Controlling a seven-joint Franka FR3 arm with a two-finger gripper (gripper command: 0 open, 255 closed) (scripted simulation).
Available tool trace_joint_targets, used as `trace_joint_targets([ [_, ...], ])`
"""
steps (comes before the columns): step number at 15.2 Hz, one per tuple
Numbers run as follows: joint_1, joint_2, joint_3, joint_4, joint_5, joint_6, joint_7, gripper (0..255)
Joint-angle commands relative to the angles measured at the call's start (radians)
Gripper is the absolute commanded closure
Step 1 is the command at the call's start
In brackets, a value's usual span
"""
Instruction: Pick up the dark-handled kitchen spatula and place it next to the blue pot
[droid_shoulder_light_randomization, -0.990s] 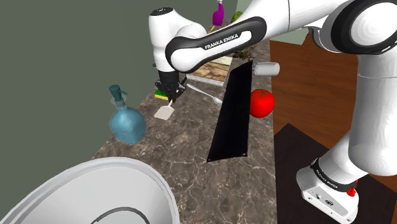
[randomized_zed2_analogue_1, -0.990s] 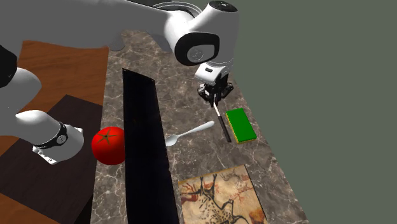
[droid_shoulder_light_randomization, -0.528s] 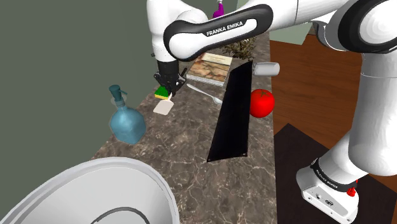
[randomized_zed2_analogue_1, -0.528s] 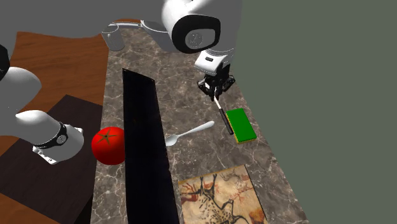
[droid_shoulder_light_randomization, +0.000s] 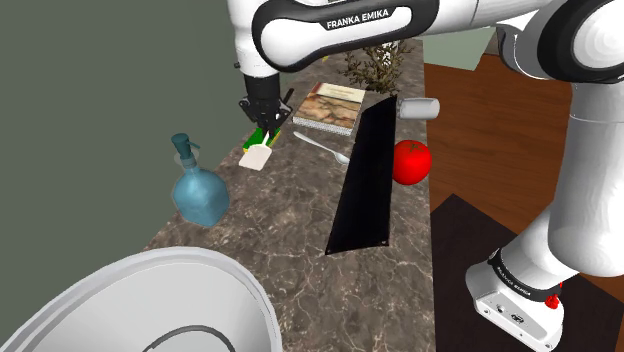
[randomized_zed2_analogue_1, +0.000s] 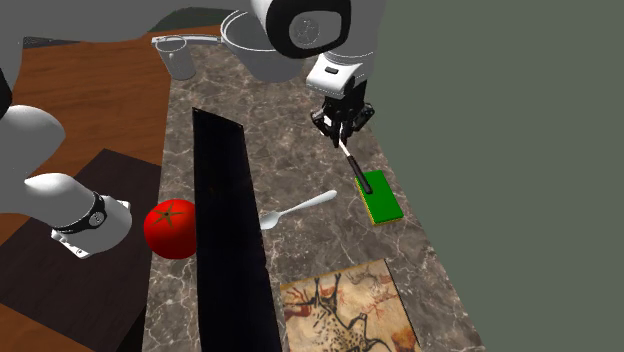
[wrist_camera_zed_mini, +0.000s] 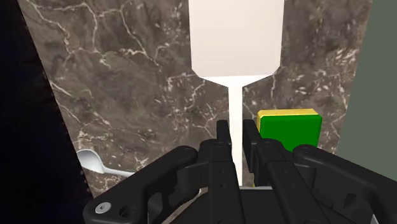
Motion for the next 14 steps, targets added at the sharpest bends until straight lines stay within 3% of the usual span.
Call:
trace_joint_targets([
  [1, 0.002, -0.005, 0.002, 0.018, 0.004, -0.023, -0.004, 255],
  [14, 0.037, 0.002, 0.007, 0.210, 0.007, -0.201, -0.026, 255],
])
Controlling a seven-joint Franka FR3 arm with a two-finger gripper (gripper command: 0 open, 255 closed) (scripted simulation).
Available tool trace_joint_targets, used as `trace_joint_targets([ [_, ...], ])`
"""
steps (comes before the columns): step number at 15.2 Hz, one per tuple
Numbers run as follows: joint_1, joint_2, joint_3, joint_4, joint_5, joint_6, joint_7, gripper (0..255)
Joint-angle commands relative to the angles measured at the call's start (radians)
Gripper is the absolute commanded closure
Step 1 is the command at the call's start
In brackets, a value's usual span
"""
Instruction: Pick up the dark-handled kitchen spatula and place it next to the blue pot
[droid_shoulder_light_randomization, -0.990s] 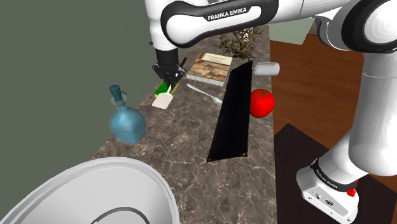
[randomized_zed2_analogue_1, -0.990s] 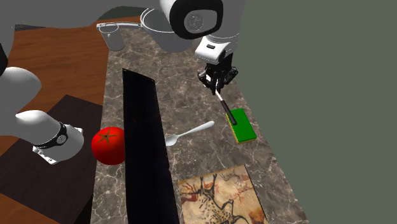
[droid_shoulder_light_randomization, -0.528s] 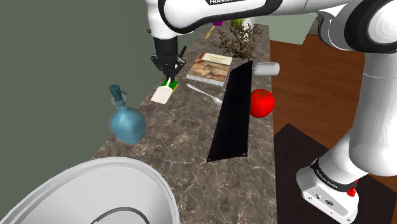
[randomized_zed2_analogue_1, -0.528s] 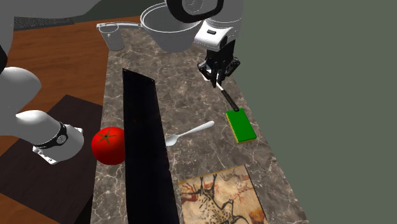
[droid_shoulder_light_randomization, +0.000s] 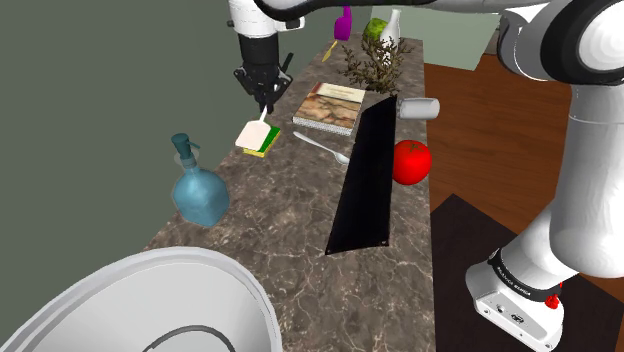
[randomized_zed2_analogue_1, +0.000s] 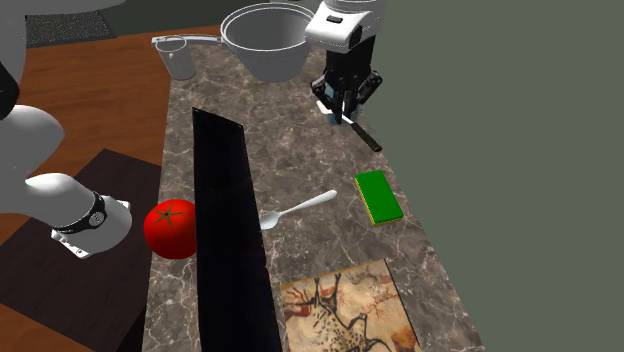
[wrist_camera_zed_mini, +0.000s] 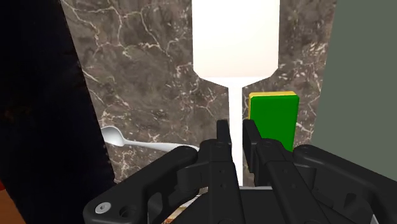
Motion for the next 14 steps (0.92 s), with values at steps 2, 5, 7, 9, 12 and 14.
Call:
trace_joint_targets([
  [2, 0.013, 0.009, -0.001, 0.056, -0.003, -0.047, -0.005, 255],
  [5, 0.029, 0.022, -0.002, 0.119, -0.010, -0.095, -0.010, 255],
  [7, 0.026, -0.008, 0.007, 0.081, 0.002, -0.087, 0.005, 255],
  [9, 0.017, -0.068, 0.025, -0.010, 0.028, -0.056, 0.037, 255],
  [12, 0.013, -0.147, 0.050, -0.121, 0.065, -0.020, 0.083, 255],
  [14, 0.016, -0.193, 0.066, -0.183, 0.088, -0.002, 0.112, 255],
])
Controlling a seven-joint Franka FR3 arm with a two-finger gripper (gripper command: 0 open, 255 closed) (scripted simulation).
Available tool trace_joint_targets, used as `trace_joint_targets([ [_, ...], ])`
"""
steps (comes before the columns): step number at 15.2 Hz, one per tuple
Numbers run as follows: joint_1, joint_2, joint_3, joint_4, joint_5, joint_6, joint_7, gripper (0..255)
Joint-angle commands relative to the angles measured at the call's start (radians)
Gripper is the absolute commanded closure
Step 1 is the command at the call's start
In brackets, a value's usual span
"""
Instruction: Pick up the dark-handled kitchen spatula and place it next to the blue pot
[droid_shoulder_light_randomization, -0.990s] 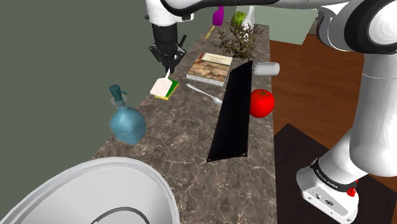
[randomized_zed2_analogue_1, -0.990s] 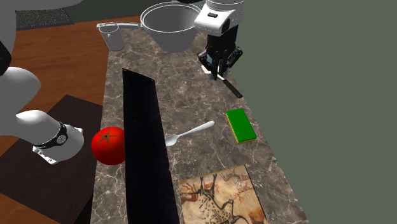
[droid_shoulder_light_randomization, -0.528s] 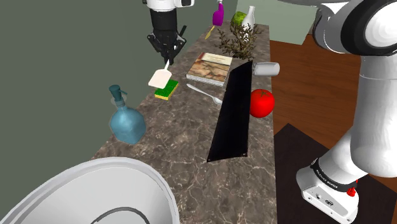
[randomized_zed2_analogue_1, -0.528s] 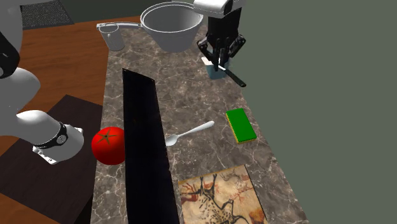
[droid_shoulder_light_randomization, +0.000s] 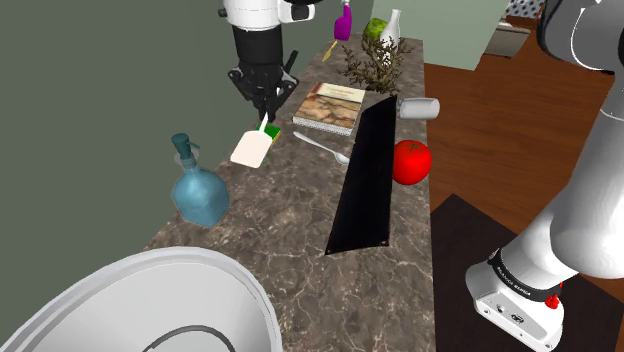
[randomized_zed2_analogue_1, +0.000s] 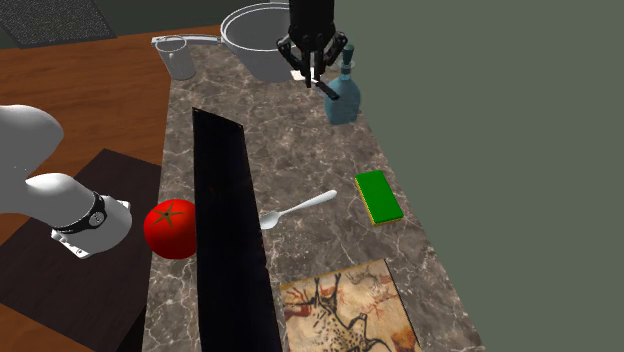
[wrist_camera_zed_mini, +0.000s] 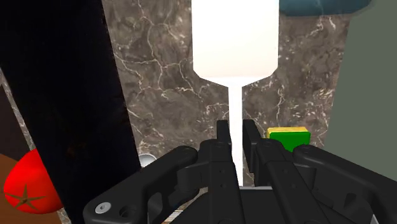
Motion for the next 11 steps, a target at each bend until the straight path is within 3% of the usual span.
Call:
trace_joint_targets([
  [1, 0.003, -0.043, 0.015, -0.056, 0.022, 0.016, 0.028, 255],
  [11, 0.053, -0.185, 0.083, -0.235, 0.105, 0.069, 0.162, 255],
])
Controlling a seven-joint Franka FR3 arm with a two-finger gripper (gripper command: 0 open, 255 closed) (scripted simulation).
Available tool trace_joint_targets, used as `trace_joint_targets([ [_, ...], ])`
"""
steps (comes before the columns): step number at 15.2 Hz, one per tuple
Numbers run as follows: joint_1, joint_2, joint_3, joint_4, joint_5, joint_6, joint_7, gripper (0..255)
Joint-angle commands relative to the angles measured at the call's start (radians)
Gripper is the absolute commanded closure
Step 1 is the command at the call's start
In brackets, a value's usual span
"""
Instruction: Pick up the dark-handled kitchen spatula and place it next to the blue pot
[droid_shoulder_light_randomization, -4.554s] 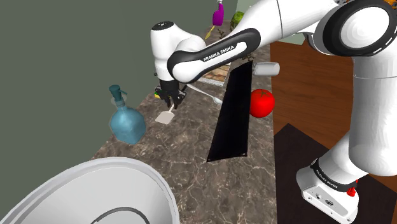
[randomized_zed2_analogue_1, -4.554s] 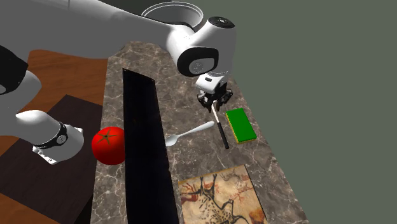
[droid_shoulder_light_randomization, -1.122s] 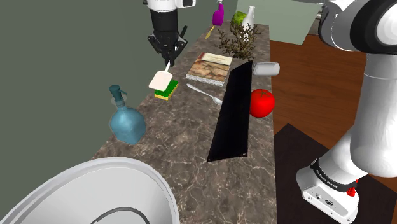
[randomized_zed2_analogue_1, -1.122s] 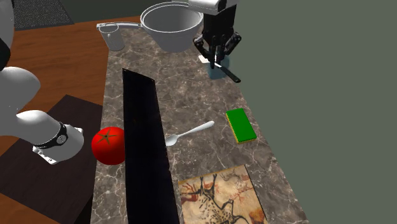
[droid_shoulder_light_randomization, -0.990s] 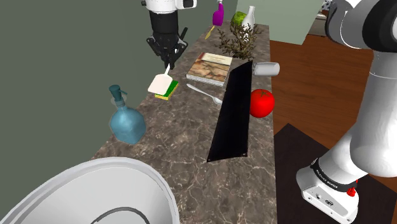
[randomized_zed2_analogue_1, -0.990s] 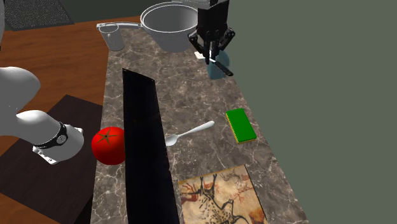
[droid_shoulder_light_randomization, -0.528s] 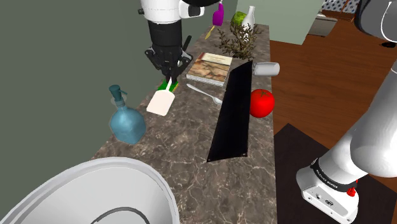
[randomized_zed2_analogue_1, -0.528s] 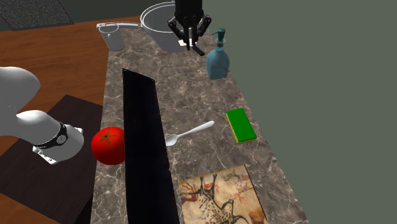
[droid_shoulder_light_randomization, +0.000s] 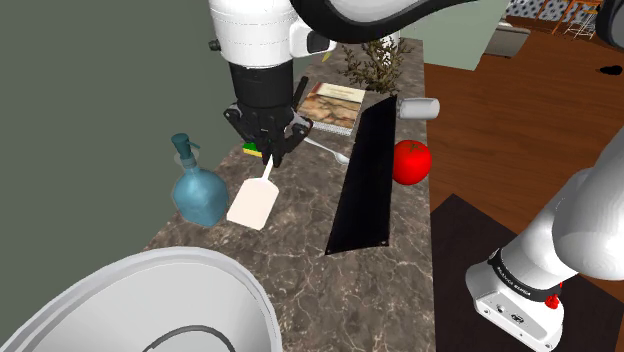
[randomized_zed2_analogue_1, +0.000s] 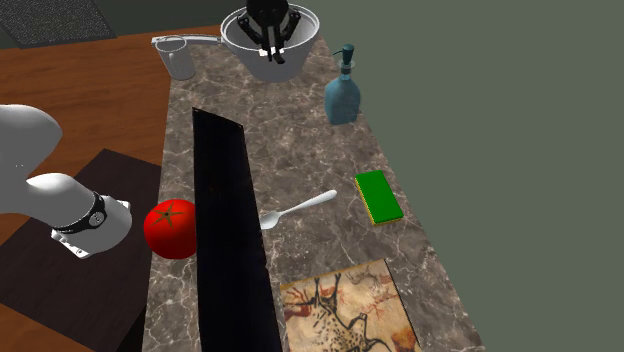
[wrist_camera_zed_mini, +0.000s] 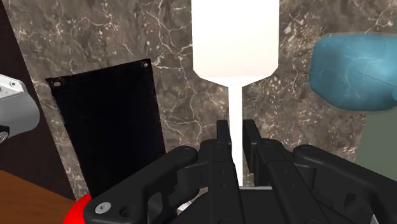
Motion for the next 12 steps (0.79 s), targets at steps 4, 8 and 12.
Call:
trace_joint_targets([
  [4, -0.001, -0.003, 0.000, -0.065, 0.001, 0.062, 0.010, 255],
  [8, -0.003, -0.001, -0.002, -0.117, -0.002, 0.115, 0.014, 255],
  [12, -0.004, 0.006, -0.003, -0.164, -0.009, 0.167, 0.021, 255],
])
